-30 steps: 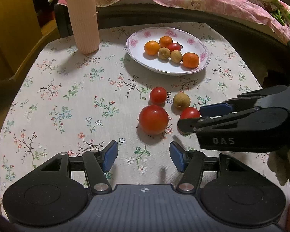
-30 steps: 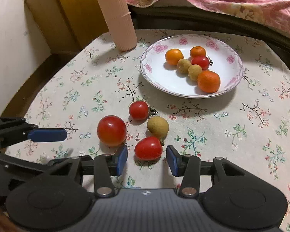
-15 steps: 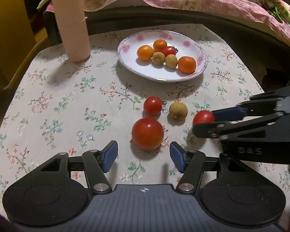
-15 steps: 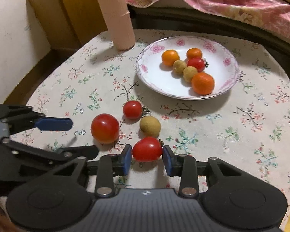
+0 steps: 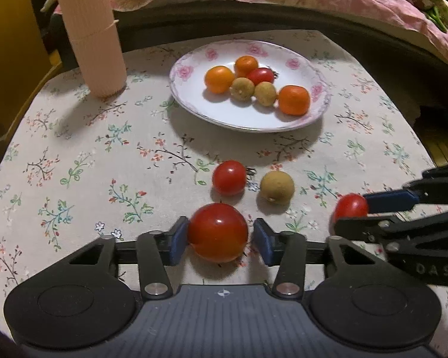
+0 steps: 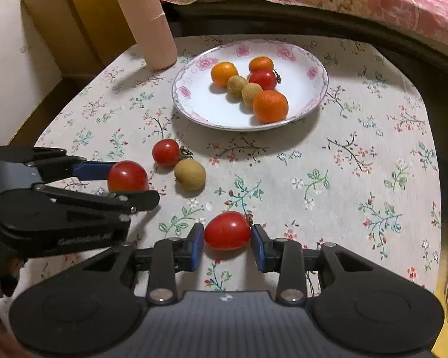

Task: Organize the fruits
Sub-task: 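Grasp a red cherry tomato with the right tool while the left tool grasps the large red tomato, then hold both tomatoes raised above the table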

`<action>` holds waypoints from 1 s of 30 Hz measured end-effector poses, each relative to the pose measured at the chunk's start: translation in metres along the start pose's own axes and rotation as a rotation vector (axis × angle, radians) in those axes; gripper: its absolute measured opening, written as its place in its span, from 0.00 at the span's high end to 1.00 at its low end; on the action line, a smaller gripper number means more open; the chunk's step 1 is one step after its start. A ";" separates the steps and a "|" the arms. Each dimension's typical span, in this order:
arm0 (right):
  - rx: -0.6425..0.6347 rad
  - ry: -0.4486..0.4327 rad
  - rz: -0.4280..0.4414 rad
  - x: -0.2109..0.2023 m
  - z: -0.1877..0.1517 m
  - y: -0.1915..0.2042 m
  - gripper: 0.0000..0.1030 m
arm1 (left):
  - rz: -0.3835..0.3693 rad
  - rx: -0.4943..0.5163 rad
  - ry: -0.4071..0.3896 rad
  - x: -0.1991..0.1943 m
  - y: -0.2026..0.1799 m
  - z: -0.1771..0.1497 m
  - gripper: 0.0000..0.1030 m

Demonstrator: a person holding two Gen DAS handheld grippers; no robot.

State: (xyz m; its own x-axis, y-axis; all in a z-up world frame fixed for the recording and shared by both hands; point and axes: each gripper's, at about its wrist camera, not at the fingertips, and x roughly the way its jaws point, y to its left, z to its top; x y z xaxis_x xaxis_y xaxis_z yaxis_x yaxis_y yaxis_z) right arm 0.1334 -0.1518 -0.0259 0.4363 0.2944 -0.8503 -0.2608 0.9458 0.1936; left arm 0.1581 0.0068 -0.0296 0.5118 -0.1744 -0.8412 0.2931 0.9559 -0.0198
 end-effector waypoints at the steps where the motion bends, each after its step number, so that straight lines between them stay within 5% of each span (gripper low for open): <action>1: -0.002 -0.001 -0.001 0.000 0.000 0.000 0.60 | -0.001 -0.001 0.002 0.000 0.001 0.000 0.52; 21: -0.149 0.045 0.041 0.000 -0.021 0.021 0.60 | -0.060 0.092 0.054 -0.023 -0.006 -0.033 0.49; 24: -0.138 0.044 0.053 0.000 -0.020 0.018 0.59 | -0.061 0.089 0.054 -0.023 -0.005 -0.032 0.37; 30: -0.159 0.047 0.041 -0.001 -0.020 0.021 0.45 | -0.059 0.104 0.054 -0.024 -0.005 -0.031 0.29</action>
State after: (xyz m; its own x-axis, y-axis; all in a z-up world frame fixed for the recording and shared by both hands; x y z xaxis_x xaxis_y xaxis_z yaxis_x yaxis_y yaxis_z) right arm 0.1099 -0.1356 -0.0306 0.3827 0.3221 -0.8659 -0.4121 0.8984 0.1520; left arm 0.1196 0.0133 -0.0260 0.4475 -0.2141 -0.8683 0.4048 0.9143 -0.0169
